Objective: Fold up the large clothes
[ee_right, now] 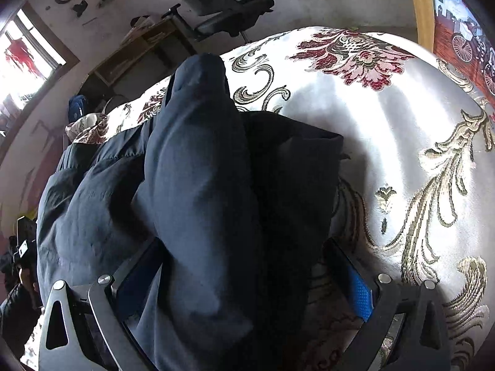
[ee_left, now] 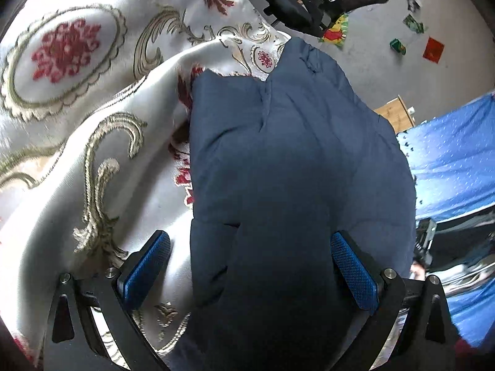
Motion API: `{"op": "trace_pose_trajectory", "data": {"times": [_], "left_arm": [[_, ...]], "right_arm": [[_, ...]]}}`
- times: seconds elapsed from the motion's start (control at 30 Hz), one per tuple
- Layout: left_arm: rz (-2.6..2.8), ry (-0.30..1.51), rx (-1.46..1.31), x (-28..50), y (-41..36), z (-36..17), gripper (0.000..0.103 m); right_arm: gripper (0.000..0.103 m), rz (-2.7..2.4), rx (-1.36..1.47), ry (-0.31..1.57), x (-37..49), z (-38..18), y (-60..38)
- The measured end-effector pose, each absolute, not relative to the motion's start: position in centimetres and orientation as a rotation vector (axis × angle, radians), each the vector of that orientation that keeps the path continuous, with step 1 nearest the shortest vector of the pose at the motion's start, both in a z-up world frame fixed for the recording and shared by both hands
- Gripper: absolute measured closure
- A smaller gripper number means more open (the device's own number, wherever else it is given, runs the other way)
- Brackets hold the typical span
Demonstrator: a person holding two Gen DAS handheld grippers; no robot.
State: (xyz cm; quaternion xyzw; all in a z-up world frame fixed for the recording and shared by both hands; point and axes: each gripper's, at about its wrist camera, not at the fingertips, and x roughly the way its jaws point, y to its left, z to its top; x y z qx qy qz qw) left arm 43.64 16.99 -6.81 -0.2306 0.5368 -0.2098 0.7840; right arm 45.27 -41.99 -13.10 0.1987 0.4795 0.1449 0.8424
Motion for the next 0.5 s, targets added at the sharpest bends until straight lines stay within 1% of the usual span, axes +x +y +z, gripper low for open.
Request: {"op": "trace_pose_trajectory", "data": {"times": [0.03,0.1,0.13,0.17,0.2,0.27,0.3,0.37,0.4,0.47,0.5], "left_arm": [[-0.454,1.15,-0.485,43.5,16.8,-6.6,0.004],[-0.47,1.131,-0.456,43.4,16.4,-5.8,0.019],[-0.478,1.129,-0.446,43.2,16.2,-5.4,0.029],[-0.474,1.129,-0.432,43.1,16.0,-5.0,0.036],[-0.475,1.131,-0.422,43.2,15.8,-4.8,0.04],[-0.462,1.133,-0.395,43.5,15.2,-4.6,0.053],[-0.452,1.133,-0.388,43.3,14.9,-4.5,0.056],[-0.435,1.128,-0.381,43.2,14.3,-4.2,0.067],[-0.421,1.125,-0.377,43.0,14.0,-4.1,0.069],[-0.39,1.111,-0.366,42.7,13.5,-3.7,0.078],[-0.372,1.098,-0.356,42.4,13.1,-3.2,0.08]], "right_arm": [[0.0,0.302,0.42,1.016,45.4,-13.0,-41.7],[0.0,0.294,0.421,1.022,45.4,-12.9,-41.5],[0.002,0.293,0.426,1.023,45.1,-13.0,-41.5],[0.011,0.296,0.436,1.021,45.0,-13.0,-41.3],[0.016,0.306,0.452,1.02,44.9,-12.9,-41.2],[0.035,0.329,0.491,1.026,44.7,-12.9,-41.0],[0.04,0.34,0.51,1.029,44.7,-12.9,-41.0],[0.054,0.348,0.546,1.027,44.5,-12.9,-41.0],[0.057,0.352,0.556,1.025,44.3,-12.8,-41.1],[0.07,0.354,0.551,1.012,43.9,-12.3,-40.9],[0.073,0.354,0.537,1.002,43.7,-11.9,-40.7]]}}
